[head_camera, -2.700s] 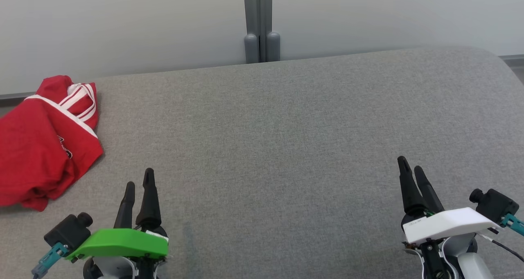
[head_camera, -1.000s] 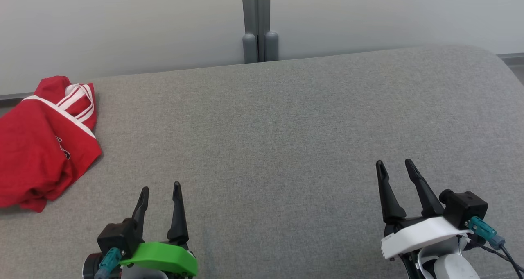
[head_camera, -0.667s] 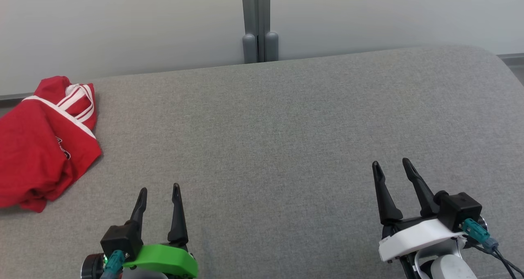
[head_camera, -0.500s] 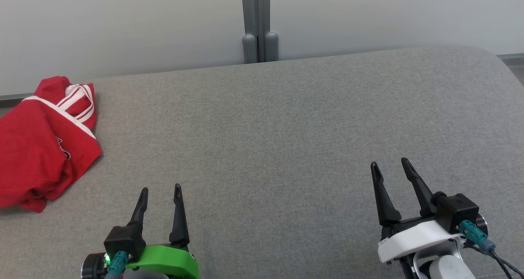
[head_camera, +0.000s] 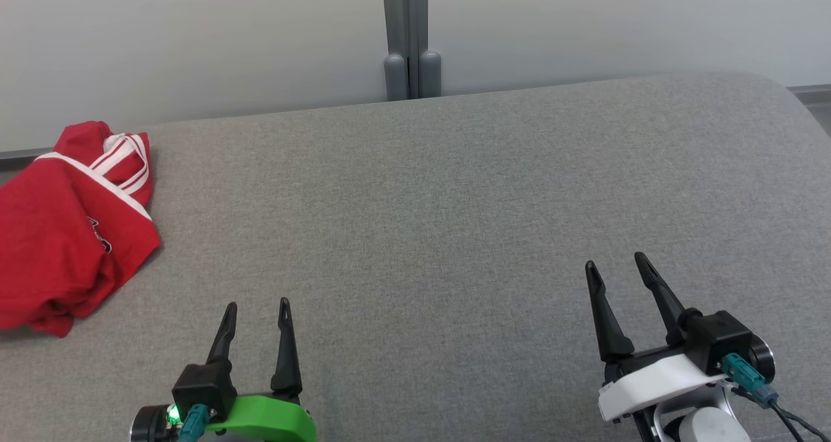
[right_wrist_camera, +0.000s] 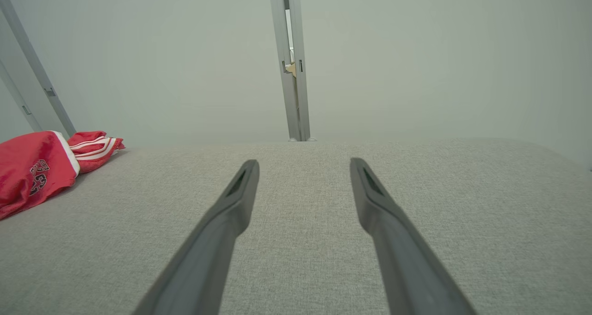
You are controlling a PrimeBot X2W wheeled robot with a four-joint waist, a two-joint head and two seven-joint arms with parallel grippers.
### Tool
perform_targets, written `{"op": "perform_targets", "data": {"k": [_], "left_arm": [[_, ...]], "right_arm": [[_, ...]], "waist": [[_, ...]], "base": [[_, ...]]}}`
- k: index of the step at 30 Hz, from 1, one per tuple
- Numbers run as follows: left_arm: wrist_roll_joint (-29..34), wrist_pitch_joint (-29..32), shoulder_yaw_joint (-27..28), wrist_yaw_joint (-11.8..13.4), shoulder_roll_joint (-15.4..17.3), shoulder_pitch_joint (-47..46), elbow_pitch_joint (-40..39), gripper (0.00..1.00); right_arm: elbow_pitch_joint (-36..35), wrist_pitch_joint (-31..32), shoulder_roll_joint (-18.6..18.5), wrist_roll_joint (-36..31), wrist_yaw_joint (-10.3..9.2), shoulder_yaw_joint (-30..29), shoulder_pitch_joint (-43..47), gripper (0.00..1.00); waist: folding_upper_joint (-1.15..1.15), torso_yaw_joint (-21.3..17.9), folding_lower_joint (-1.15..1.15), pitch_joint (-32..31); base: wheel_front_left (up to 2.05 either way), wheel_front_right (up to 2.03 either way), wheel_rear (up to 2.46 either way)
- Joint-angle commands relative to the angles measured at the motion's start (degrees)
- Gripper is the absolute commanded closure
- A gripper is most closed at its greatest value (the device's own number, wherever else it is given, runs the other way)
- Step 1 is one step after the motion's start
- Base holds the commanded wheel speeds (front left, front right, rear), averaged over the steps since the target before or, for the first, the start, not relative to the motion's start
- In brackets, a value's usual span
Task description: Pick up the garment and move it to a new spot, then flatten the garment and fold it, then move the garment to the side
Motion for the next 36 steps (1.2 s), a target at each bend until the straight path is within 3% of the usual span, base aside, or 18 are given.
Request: {"op": "perform_targets", "data": {"k": [1, 15, 21, 27, 36], "left_arm": [[-0.1, -0.1, 0.1, -0.1, 0.4, 0.9, 0.1, 0.0], [-0.5, -0.1, 0.1, -0.2, 0.4, 0.6, 0.6, 0.0], [-0.2, -0.1, 0.0, -0.5, 0.4, 0.3, 0.6, 0.0], [0.5, -0.1, 0.3, -0.4, 0.4, 0.1, 0.4, 0.0], [1.4, -0.1, 1.4, -0.8, 0.4, 0.5, 0.4, 0.0]], "right_arm": [[0.2, -0.3, -0.2, 0.1, 0.0, -0.1, 0.4, 0.0], [0.6, -0.3, -0.2, 0.1, 0.0, -0.2, 0.3, 0.0], [0.2, -0.2, -0.2, 0.0, 0.0, -0.5, 0.8, 0.0], [-0.2, -0.2, -0.2, 0.4, 0.0, -0.5, 1.3, 0.0], [-0.3, -0.2, -0.2, 1.0, 0.0, -0.1, 1.5, 0.0]], "waist": [[0.0, 0.0, 0.0, 0.0], [0.0, 0.3, 0.0, 0.0], [0.0, 2.2, 0.0, 0.1], [0.0, 7.4, 0.0, 0.1], [0.0, 18.7, 0.0, -0.4]], "base": [[0.0, 0.0, 0.0], [0.0, 0.0, 0.0], [0.0, 0.0, 0.0], [0.0, 0.0, 0.0], [0.0, 0.0, 0.0]]}}
